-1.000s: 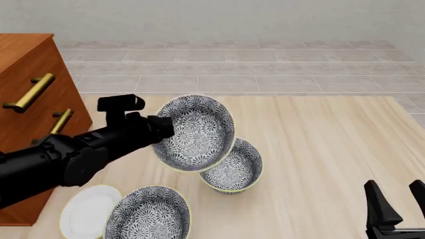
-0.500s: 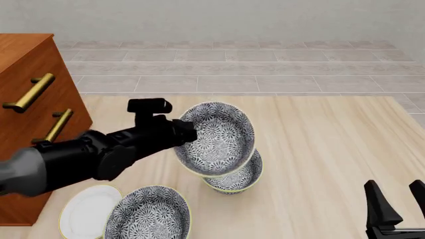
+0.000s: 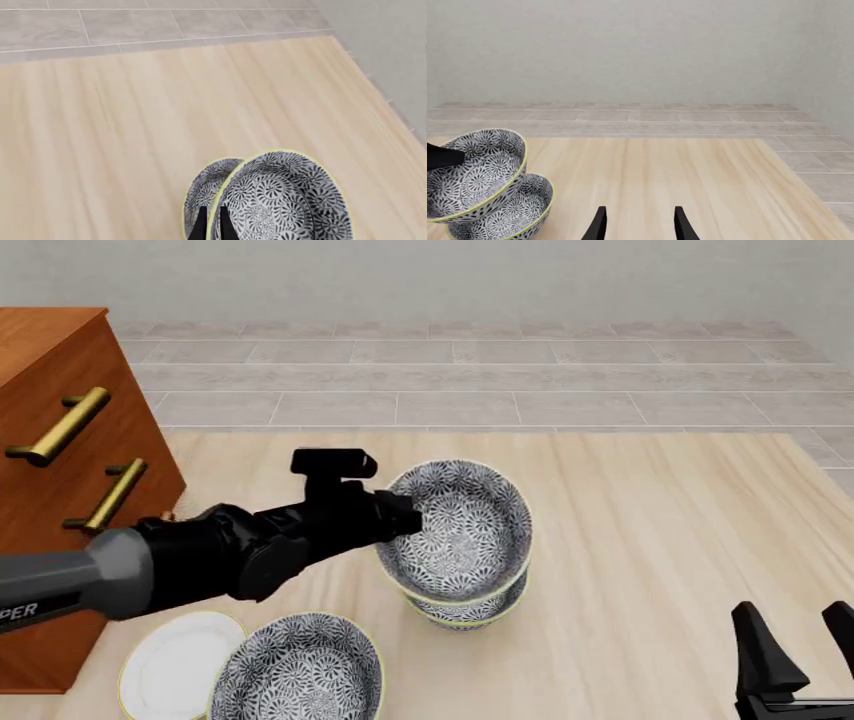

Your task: Stack the bowl at the front on the bowl in the middle.

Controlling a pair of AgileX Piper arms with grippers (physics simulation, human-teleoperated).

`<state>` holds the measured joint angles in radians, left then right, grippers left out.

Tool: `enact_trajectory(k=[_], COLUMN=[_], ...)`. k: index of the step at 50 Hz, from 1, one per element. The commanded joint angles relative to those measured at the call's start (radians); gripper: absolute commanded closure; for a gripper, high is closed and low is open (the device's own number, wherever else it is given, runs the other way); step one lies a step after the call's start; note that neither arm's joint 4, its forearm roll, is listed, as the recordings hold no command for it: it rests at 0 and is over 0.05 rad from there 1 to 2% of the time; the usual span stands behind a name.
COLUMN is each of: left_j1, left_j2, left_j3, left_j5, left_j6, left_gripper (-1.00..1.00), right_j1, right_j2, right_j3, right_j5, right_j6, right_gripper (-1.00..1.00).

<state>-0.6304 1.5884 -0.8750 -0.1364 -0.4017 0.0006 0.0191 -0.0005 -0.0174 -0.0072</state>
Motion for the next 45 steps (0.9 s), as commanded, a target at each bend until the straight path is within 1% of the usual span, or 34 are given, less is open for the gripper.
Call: enact_trajectory(k=[1, 27, 45], left_j1=[-0.013, -0.004, -0.018], left_j2=[0.041, 0.097, 0.131], left_j3=[-0.014, -0.010, -0.012], left_j5=[-0.018, -0.046, -0.062], left_j6=[0.003, 0.003, 0.002], left_gripper=[1.00, 1.00, 1.00], right_j1=[0.000, 0.000, 0.000], right_j2=[0.000, 0.000, 0.000], right_j3=[0.000, 0.000, 0.000], right_j5=[0.000, 0.000, 0.000], right_j6=[0.000, 0.000, 0.000], right_gripper=[-1.00, -1.00, -1.00])
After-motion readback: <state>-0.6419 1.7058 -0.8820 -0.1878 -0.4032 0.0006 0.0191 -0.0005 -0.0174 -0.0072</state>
